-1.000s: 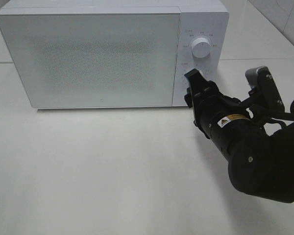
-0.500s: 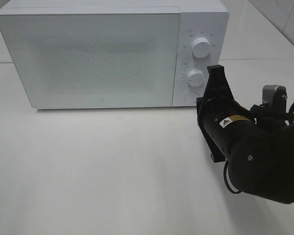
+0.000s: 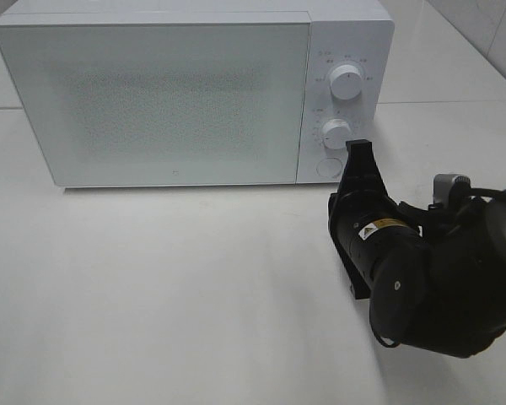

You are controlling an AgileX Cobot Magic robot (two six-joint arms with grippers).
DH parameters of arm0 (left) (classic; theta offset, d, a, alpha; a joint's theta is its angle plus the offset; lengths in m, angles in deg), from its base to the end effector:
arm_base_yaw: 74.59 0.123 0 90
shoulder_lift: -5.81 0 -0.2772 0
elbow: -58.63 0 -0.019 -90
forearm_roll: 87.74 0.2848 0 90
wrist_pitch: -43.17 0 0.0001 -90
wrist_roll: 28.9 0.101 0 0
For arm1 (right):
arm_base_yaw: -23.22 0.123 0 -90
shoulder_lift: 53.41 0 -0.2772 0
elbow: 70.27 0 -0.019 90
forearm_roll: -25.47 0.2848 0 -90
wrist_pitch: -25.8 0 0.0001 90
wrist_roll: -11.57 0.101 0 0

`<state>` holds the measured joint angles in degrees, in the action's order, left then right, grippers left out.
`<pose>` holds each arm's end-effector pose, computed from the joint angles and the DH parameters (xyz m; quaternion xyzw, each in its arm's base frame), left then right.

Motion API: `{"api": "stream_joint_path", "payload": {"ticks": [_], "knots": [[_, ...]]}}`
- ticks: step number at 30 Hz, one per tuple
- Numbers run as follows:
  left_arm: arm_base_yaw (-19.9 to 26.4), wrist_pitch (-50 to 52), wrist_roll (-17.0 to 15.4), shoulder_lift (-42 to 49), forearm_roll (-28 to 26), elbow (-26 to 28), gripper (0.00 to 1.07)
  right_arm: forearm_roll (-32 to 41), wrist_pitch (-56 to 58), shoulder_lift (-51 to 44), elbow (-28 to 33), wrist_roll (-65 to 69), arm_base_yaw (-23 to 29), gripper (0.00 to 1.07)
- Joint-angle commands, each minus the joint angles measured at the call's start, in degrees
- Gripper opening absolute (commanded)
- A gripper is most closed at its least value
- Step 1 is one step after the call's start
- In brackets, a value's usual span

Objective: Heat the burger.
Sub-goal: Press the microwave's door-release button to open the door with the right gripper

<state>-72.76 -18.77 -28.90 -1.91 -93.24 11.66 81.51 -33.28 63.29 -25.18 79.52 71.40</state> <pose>0.0370 -0.0074 0.2953 -0.0105 0.8499 -0.0395 0.5253 0.2494 0.1711 0.0718 0.5520 0.6037 0.3811 0.4308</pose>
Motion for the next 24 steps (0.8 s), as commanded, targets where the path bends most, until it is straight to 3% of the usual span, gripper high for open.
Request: {"api": "stream_joint_path", "payload": {"ticks": [1, 9, 24], "knots": [[0.11, 0.74, -0.46, 0.69, -0.23, -0.17, 0.97, -1.09, 0.92, 0.92, -1.15, 0.52, -1.49, 0.0], [0.11, 0.74, -0.46, 0.29, -0.23, -0.17, 0.97, -7.56, 3.09, 2.92, -4.07, 0.92, -6.25, 0.0], [0.11, 0.74, -0.46, 0.29, -0.23, -0.17, 0.97, -11.4, 5.04, 7.85, -9.11, 2.69, -11.4, 0.0]]}}
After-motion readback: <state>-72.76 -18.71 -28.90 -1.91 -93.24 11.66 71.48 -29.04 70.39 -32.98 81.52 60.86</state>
